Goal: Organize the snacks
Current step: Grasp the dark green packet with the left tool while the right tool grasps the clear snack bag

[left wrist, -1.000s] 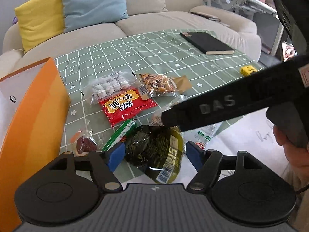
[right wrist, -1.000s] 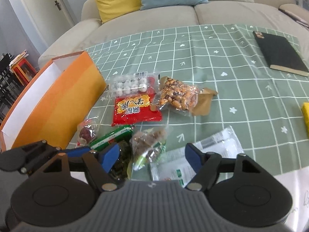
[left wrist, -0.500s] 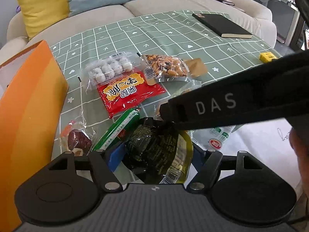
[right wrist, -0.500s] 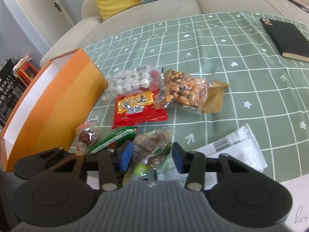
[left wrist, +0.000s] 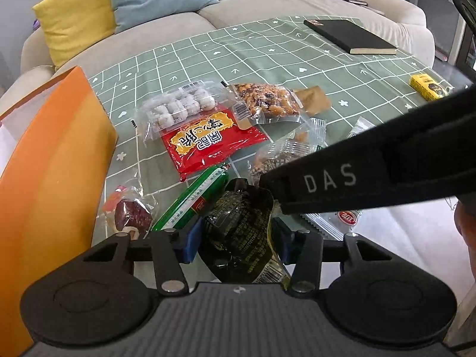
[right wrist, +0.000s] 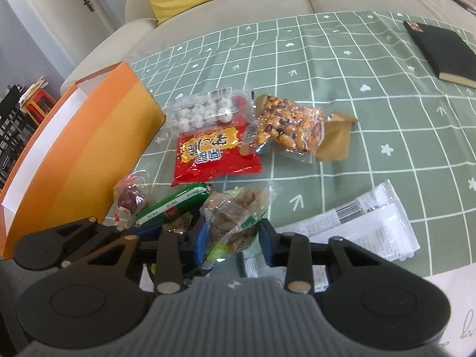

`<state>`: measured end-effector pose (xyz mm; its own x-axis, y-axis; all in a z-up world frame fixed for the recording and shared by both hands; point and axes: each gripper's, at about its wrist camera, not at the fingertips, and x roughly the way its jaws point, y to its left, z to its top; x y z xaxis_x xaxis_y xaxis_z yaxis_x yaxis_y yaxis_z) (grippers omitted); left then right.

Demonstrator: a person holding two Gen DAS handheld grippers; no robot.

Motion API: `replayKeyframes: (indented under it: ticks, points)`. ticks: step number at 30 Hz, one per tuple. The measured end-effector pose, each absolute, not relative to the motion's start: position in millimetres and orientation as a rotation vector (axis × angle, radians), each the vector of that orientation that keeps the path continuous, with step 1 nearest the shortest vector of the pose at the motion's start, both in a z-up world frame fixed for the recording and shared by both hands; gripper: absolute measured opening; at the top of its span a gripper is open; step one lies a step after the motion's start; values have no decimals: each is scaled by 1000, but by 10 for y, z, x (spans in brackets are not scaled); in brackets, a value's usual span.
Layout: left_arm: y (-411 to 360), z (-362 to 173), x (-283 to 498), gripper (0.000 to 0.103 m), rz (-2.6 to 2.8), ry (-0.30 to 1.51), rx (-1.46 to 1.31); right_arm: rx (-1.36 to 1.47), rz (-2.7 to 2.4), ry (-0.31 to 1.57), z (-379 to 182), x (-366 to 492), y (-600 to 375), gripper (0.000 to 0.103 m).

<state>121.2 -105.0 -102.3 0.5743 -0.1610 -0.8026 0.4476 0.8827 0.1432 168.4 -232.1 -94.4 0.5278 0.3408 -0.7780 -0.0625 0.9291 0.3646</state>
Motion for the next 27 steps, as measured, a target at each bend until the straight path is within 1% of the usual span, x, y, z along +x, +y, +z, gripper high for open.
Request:
replayKeyframes:
  ticks: [10, 27]
  points:
    - [-930, -906, 1088, 55, -340, 885, 312, 285, 235, 963, -829, 1631, -2353, 30]
    - [-533, -377, 886, 55, -266, 817, 174, 232, 280, 891, -571, 1276, -2329, 29]
